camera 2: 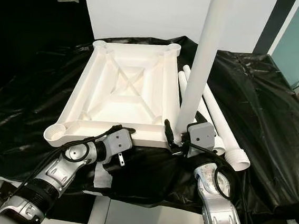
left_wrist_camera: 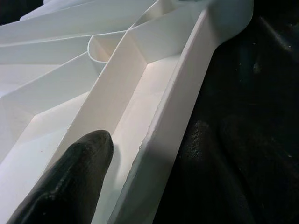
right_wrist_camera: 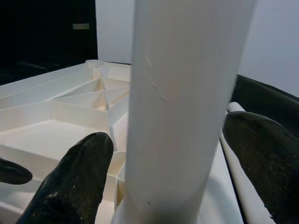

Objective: Building children table

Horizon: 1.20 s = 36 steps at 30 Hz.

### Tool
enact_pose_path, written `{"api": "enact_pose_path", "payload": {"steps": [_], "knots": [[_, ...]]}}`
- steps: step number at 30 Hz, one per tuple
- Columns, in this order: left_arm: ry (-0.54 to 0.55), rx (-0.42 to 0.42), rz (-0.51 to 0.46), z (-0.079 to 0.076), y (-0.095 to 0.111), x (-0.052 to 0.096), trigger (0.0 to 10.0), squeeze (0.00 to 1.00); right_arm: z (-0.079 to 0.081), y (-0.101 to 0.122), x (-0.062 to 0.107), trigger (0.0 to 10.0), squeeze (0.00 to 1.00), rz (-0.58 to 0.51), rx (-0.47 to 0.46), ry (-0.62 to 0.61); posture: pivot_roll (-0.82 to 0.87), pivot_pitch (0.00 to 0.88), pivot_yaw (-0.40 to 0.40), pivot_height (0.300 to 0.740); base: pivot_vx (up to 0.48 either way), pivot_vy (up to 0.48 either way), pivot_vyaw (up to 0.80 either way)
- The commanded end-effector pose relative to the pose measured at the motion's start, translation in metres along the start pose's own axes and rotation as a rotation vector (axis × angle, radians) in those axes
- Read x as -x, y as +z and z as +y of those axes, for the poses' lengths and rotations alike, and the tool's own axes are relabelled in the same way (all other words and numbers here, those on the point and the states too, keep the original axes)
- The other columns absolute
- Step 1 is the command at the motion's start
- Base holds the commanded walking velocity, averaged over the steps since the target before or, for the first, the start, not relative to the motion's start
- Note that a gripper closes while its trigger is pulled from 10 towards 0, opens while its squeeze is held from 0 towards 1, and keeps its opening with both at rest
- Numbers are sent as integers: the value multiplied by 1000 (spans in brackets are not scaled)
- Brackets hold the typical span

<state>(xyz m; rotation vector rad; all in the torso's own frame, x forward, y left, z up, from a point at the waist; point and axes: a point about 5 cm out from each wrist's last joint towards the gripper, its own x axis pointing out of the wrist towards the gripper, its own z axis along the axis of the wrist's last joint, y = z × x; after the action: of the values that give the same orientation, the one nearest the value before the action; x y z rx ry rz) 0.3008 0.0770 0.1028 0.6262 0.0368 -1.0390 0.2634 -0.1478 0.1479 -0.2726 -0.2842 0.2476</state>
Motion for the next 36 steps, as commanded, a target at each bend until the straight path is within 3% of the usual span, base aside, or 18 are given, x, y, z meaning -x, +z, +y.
{"api": "enact_pose_path", "payload": {"steps": [1,9,36], "knots": [[-151,13,32,-11,-7,4,10000,0,3,-2,0,10000,0,-2,-8,-4,-41,39,81,740,0,0,0],[-152,18,28,-12,-7,6,10000,0,8,-1,-2,10000,0,-5,-15,8,-32,50,82,740,0,0,0],[-163,36,31,-20,-8,3,10000,0,-3,-1,-4,10000,0,-5,5,-20,-56,48,72,740,0,0,0]]}}
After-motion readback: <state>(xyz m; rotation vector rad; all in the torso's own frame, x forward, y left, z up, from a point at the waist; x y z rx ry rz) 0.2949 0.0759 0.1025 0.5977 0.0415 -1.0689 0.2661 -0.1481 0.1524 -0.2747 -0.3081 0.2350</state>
